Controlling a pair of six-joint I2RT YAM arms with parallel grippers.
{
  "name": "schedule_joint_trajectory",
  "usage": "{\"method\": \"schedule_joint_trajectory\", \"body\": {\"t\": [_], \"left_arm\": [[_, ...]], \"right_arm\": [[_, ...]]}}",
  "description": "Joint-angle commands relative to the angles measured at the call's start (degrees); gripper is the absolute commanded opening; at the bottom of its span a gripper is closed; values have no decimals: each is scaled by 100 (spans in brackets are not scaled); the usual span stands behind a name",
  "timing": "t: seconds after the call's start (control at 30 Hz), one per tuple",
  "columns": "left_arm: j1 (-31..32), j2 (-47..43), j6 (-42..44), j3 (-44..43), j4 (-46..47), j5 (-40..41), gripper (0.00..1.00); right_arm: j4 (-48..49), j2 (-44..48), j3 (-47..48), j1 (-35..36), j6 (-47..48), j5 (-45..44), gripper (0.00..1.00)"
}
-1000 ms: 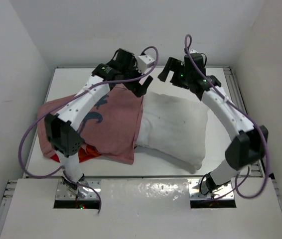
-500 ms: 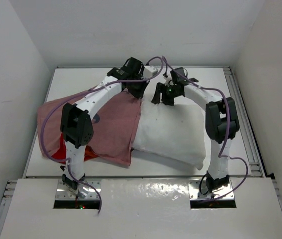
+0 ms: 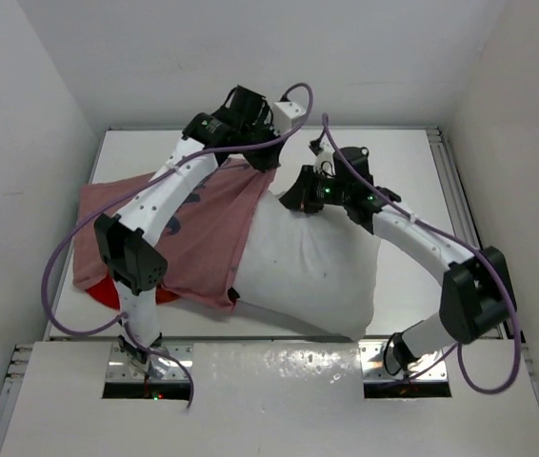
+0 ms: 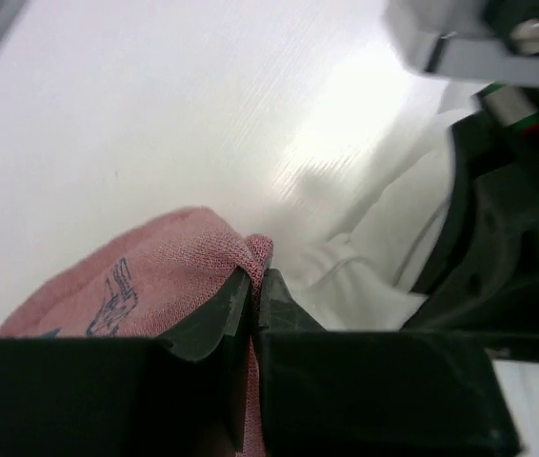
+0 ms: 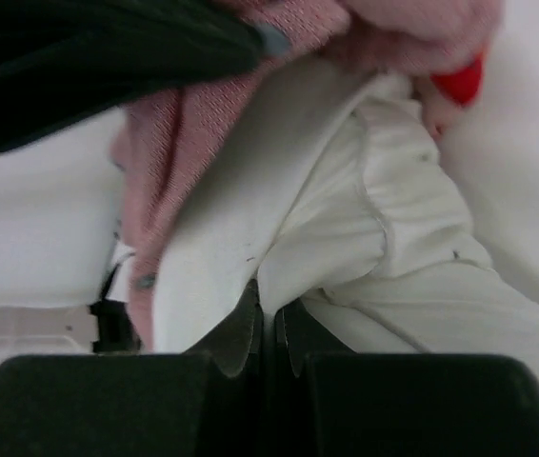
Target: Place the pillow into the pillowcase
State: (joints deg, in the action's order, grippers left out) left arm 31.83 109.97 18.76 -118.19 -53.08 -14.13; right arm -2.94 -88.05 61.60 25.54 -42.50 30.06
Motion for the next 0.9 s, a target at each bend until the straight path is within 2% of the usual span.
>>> {"method": "schedule_joint_trajectory", "body": {"t": [0.0,0.13,0.27,0.4,0.47,0.53,0.57,0.6,0.63,0.67,0.7,0.73,0.77,0.83,0.87], "left_arm": [[358,-467,321,-609,387,-941,0],[586,-512,417,-661,184,-1897,0],[718,-451,470,-960,105,-2654,0],[798,-389,515,-1171,-36,-3725,0],[789,-406,479,-1180,17,-3720,0],[719,-415,558,-970,78,-3159,0],[641,-450,602,-821,192,-2983,6],[422,-459,532,-489,315,-2712,19],[298,-459,366,-364,455,-2509,34],[175,-459,226,-302,639,-2359,63],[-35,-451,76,-292,676,-2140,72],[-115,-468,49,-371,694,-2016,85],[-177,-520,31,-423,711,-1893,90],[-292,-626,180,-555,676,-1620,99],[-283,-731,337,-582,554,-1393,100]], "right_arm": [[2112,490,-87,144,-926,71,0],[2350,543,-43,232,-1014,-543,0],[3280,473,-306,241,-1559,-1054,0],[3178,447,-447,355,-1752,-1915,0],[2923,464,-658,286,-1980,-2390,0],[2764,517,-834,189,-2235,-2523,0],[2529,552,-913,127,-2367,-2506,0],[2309,622,-878,74,-2342,-2479,4],[1724,649,-687,57,-2237,-2453,26],[1344,666,-528,4,-1932,-2461,42],[879,684,-353,-40,-1763,-2522,63],[-66,710,49,-66,-1562,-2636,90],[-484,693,271,-171,-1124,-2855,99],[-1641,597,893,-364,-622,-2936,99],[-2031,544,1106,-540,-175,-2988,99]]}}
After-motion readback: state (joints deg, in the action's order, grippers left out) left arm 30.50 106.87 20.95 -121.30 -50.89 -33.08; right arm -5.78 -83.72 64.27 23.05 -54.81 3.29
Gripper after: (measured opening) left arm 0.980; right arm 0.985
